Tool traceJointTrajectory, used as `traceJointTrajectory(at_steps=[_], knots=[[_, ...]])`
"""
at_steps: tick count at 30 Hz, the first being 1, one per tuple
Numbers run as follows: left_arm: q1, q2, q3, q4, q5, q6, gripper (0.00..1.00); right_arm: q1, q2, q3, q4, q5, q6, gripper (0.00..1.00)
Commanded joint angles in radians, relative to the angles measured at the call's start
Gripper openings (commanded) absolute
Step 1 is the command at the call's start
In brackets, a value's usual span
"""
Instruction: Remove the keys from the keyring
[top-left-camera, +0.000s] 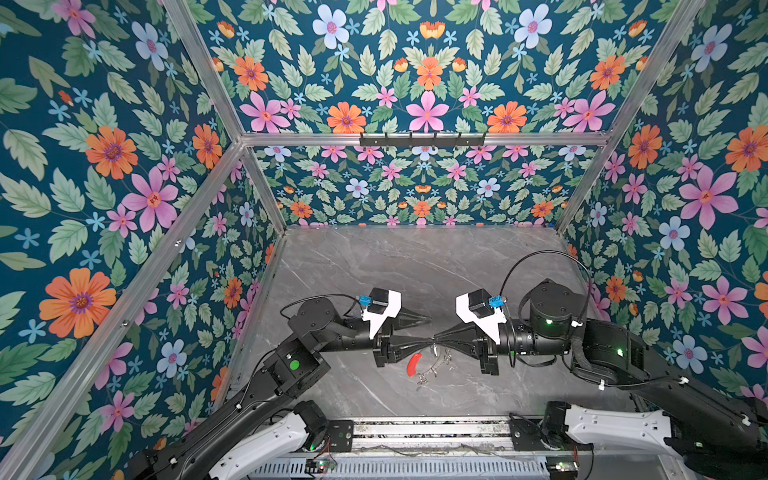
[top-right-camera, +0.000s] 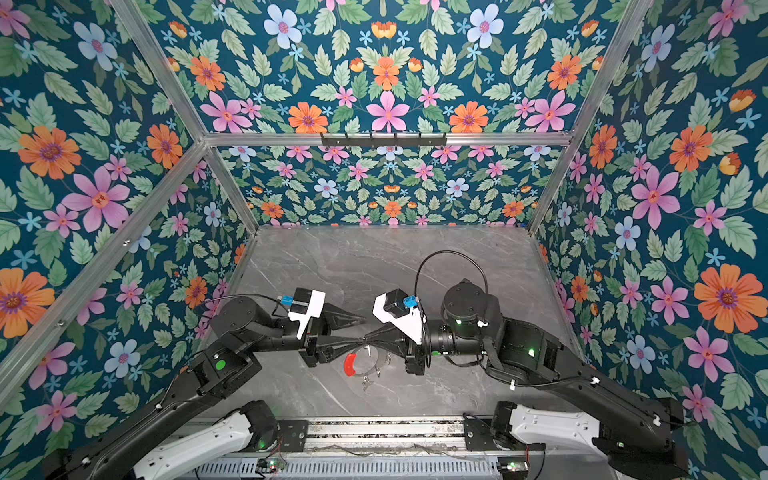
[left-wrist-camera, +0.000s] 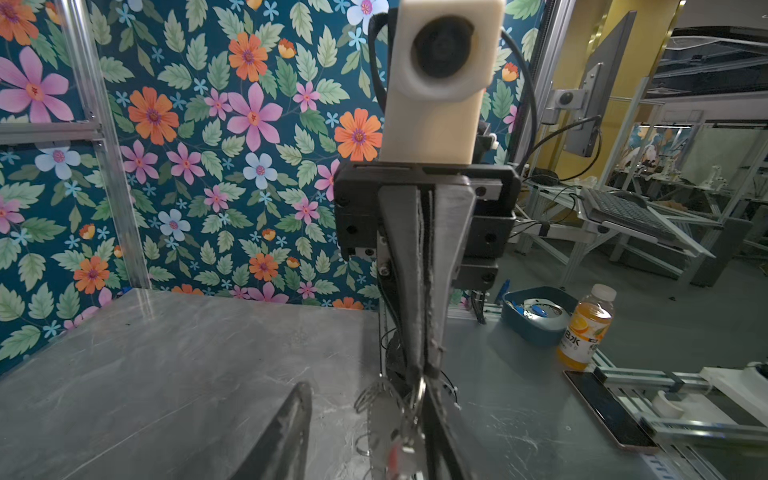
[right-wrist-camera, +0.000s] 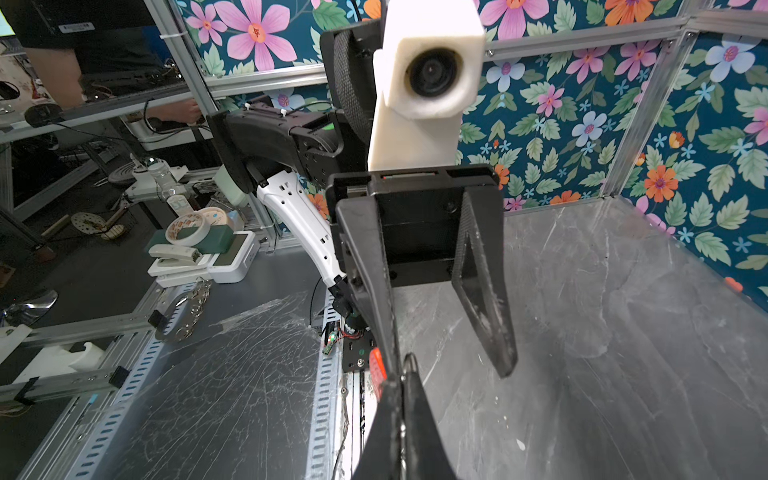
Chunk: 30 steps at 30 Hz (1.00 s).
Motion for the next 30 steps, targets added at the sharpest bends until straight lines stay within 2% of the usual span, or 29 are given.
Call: traceJointTrajectory(at_steps=[1, 3, 6, 14, 17, 24, 28, 30], knots=[[-0.001, 0.01, 0.032, -0.09, 0.023, 0.035, 0.37, 0.001, 0.014, 0.032, -0.049, 0.008, -0.025, 0.0], [0.0, 0.019, 0.055, -0.129, 0.023, 0.048, 0.3, 0.0, 0.027, 0.056, -0.081, 0.01, -0.033, 0.0], [0.0, 0.027, 0.076, -0.164, 0.025, 0.057, 0.27, 0.001, 0.043, 0.081, -0.117, 0.013, -0.044, 0.0], [-0.001, 0.071, 0.16, -0.314, 0.021, 0.11, 0.26, 0.0, 0.072, 0.14, -0.198, 0.027, -0.069, 0.0], [-0.001, 0.08, 0.179, -0.347, 0.02, 0.122, 0.22, -0.001, 0.078, 0.153, -0.215, 0.027, -0.073, 0.0], [-0.001, 0.091, 0.187, -0.357, 0.022, 0.126, 0.12, -0.006, 0.081, 0.158, -0.218, 0.023, -0.074, 0.0], [-0.001, 0.09, 0.171, -0.318, 0.034, 0.113, 0.0, -0.009, 0.085, 0.156, -0.205, 0.014, -0.071, 0.0], [-0.001, 0.089, 0.157, -0.287, 0.04, 0.101, 0.0, -0.008, 0.09, 0.155, -0.193, 0.003, -0.07, 0.0]])
